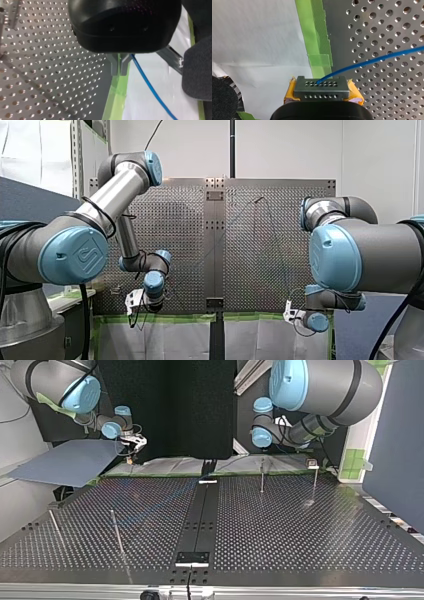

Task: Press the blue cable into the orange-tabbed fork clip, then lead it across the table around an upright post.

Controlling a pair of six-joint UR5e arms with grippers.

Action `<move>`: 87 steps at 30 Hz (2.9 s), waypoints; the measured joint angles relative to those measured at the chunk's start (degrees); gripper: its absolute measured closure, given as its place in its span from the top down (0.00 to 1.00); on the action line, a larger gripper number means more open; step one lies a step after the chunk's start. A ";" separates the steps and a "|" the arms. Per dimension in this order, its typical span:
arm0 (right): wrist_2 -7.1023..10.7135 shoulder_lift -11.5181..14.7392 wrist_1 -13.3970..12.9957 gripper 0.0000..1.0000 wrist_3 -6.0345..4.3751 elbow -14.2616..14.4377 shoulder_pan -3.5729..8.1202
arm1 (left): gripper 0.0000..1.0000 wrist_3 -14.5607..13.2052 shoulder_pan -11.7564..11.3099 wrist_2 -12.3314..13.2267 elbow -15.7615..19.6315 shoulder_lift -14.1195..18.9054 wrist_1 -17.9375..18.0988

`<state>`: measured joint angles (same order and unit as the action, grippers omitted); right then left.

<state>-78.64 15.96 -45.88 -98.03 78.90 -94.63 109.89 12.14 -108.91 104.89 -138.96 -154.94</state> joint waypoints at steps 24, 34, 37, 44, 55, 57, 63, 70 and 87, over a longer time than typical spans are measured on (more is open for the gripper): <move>-0.12 -0.28 -0.19 0.00 -0.07 0.00 -0.13 | 0.00 -3.61 0.90 -5.64 0.62 4.61 -0.96; -0.12 -0.34 -0.18 0.00 0.00 -0.01 -0.15 | 0.00 -5.03 0.70 -5.18 0.64 5.29 -0.16; -0.12 -0.34 -0.21 0.00 0.01 -0.01 -0.16 | 0.00 -4.87 0.40 -5.29 0.64 5.46 -0.20; -0.12 -0.34 -0.33 0.00 -0.03 -0.01 -0.17 | 0.00 -4.63 0.17 -5.66 0.64 5.62 -0.26; -0.12 -0.37 -0.36 0.00 -0.01 -0.01 -0.20 | 0.00 -4.65 0.15 -5.07 0.64 7.91 0.11; -0.12 -0.38 -0.36 0.00 -0.01 -0.01 -0.20 | 0.00 -4.71 0.05 -4.75 0.64 8.14 0.29; -0.69 -0.42 -0.36 0.00 -0.12 -0.01 -0.19 | 0.00 -4.75 -0.16 -3.92 0.69 8.28 1.52; -0.90 -0.54 -0.50 0.00 -0.37 -0.01 -0.17 | 0.00 -4.58 -0.50 -3.03 0.77 8.30 1.81; -0.91 -0.93 -0.69 0.00 -0.30 -0.02 -0.17 | 0.00 -5.92 0.43 -3.14 0.76 8.36 1.61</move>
<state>-79.55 15.03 -46.57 -98.34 78.88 -94.80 103.96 12.57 -112.05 105.65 -130.60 -153.34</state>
